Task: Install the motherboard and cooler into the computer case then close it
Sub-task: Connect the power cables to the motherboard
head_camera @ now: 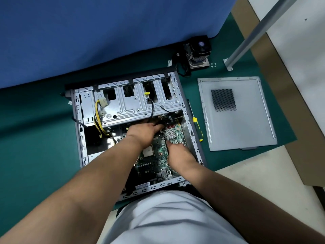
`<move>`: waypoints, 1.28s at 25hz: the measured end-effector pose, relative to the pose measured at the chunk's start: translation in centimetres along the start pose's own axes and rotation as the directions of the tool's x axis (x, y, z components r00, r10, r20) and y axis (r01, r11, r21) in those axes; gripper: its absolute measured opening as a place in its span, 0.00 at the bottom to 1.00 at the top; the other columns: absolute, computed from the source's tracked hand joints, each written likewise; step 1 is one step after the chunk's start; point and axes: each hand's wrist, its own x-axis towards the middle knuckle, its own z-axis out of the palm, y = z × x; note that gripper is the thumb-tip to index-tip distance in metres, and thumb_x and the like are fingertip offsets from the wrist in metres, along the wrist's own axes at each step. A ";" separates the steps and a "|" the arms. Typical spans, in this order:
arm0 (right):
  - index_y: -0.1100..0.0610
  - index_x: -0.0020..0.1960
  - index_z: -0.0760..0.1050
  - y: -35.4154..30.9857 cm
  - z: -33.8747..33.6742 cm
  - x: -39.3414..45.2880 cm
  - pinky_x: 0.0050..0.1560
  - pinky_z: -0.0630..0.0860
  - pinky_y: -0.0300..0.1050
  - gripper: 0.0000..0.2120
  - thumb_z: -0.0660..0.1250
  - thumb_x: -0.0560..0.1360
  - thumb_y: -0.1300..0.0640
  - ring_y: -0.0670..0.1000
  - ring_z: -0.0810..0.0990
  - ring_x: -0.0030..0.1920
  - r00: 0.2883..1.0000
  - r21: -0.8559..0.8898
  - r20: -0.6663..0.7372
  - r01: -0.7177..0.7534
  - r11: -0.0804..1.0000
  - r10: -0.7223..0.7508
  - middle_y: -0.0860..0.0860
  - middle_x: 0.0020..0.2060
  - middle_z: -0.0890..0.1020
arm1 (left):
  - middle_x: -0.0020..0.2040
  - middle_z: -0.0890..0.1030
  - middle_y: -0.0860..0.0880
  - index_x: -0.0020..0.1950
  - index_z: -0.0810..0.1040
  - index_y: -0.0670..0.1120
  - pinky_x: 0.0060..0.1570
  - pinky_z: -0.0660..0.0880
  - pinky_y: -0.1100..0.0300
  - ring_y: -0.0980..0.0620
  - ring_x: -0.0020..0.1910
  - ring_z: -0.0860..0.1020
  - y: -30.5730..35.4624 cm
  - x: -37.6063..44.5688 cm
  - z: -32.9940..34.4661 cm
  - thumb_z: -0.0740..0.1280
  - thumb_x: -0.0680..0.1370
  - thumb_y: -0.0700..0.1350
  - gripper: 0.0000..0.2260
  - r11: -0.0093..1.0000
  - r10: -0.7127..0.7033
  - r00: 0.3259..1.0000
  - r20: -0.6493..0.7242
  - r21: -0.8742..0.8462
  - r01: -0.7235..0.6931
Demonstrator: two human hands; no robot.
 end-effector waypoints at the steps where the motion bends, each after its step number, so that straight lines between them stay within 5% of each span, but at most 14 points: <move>1: 0.54 0.79 0.63 0.0 0.1 0.0 0.52 0.82 0.53 0.32 0.61 0.77 0.70 0.60 0.82 0.54 1.000 -0.020 -0.015 0.005 1.000 -0.005 0.59 0.54 0.81 | 0.78 0.67 0.55 0.79 0.53 0.68 0.52 0.80 0.46 0.46 0.72 0.73 -0.1 -0.1 0.0 0.58 0.82 0.36 0.35 1.000 0.004 1.000 -0.003 0.002 -0.004; 10: 0.61 0.74 0.66 0.1 0.3 -0.4 0.50 0.80 0.55 0.25 0.57 0.77 0.71 0.61 0.81 0.56 0.994 -0.106 -0.110 0.006 0.994 -0.018 0.60 0.54 0.82 | 0.78 0.68 0.55 0.78 0.54 0.69 0.45 0.76 0.51 0.47 0.71 0.73 -0.1 0.0 0.2 0.58 0.79 0.34 0.37 1.000 0.007 1.000 -0.020 -0.014 -0.007; 19: 0.63 0.66 0.71 -0.2 0.0 -0.3 0.47 0.80 0.53 0.17 0.58 0.78 0.70 0.60 0.84 0.53 0.994 -0.177 -0.109 -0.008 0.984 -0.011 0.59 0.53 0.83 | 0.82 0.61 0.53 0.78 0.54 0.71 0.57 0.78 0.48 0.45 0.77 0.67 0.0 0.2 0.2 0.59 0.80 0.34 0.38 0.999 0.017 1.000 0.005 0.050 -0.017; 25: 0.63 0.68 0.69 -0.5 0.3 0.0 0.41 0.75 0.51 0.18 0.57 0.79 0.69 0.61 0.84 0.54 0.995 -0.226 -0.098 -0.005 0.974 -0.018 0.59 0.54 0.83 | 0.79 0.64 0.54 0.77 0.52 0.74 0.40 0.74 0.53 0.45 0.71 0.73 0.4 0.1 -0.3 0.59 0.82 0.36 0.38 0.993 0.032 0.999 0.035 0.114 -0.036; 32: 0.65 0.69 0.69 -0.6 0.6 0.2 0.50 0.80 0.53 0.22 0.58 0.76 0.73 0.62 0.82 0.54 0.996 -0.147 -0.013 0.088 0.985 -0.091 0.61 0.53 0.82 | 0.76 0.68 0.51 0.79 0.55 0.68 0.36 0.74 0.52 0.45 0.63 0.78 0.6 0.1 -0.7 0.61 0.82 0.37 0.34 0.985 0.028 0.998 0.048 0.170 -0.036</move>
